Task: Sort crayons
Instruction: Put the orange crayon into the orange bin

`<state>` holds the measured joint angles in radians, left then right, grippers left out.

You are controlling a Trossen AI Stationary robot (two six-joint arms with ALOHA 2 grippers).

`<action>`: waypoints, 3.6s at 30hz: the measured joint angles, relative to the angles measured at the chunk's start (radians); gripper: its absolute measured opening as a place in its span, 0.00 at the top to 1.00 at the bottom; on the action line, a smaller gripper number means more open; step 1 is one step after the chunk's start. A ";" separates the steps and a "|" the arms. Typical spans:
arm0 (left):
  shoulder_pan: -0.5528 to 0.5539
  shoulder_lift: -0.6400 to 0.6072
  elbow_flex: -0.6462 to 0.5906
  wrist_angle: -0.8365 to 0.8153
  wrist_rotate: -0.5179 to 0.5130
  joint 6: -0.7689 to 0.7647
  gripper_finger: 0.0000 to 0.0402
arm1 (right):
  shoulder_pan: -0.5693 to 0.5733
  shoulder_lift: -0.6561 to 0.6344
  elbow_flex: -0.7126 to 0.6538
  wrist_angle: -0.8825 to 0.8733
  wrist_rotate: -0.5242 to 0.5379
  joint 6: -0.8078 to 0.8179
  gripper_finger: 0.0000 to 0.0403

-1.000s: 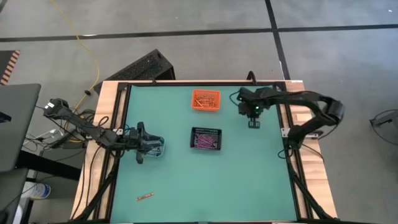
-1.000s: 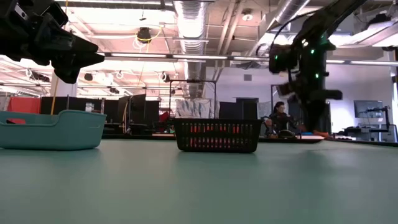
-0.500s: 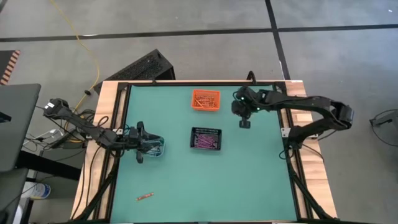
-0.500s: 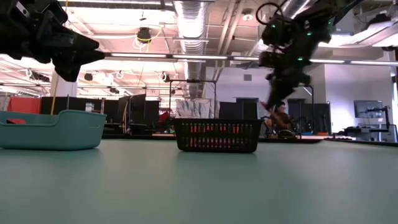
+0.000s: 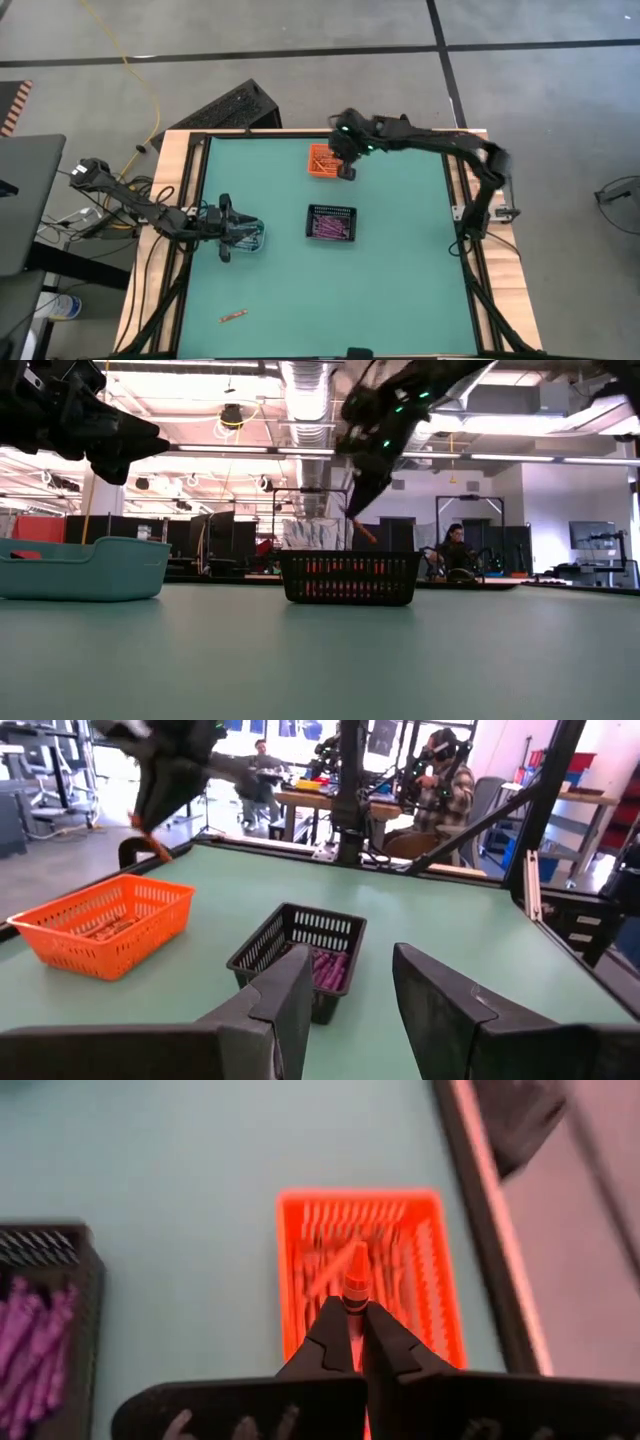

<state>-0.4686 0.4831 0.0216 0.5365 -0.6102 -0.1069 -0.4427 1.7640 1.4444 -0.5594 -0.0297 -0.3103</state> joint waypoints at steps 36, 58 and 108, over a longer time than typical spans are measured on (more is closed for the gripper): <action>-0.163 0.304 0.414 -0.572 0.169 -0.147 0.68 | 0.325 -0.143 0.082 -0.259 0.071 0.279 0.77; -0.578 1.026 0.740 -0.746 0.100 -0.818 0.68 | 0.941 -0.217 -0.469 0.420 0.547 0.620 0.77; -0.009 0.972 0.999 -0.874 0.157 0.196 0.97 | 1.215 -0.188 -0.539 0.550 0.719 0.737 0.77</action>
<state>-0.4777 1.4547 1.0210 -0.3374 -0.4532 0.0890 0.7720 1.5757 0.9054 -0.0092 0.6895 0.4268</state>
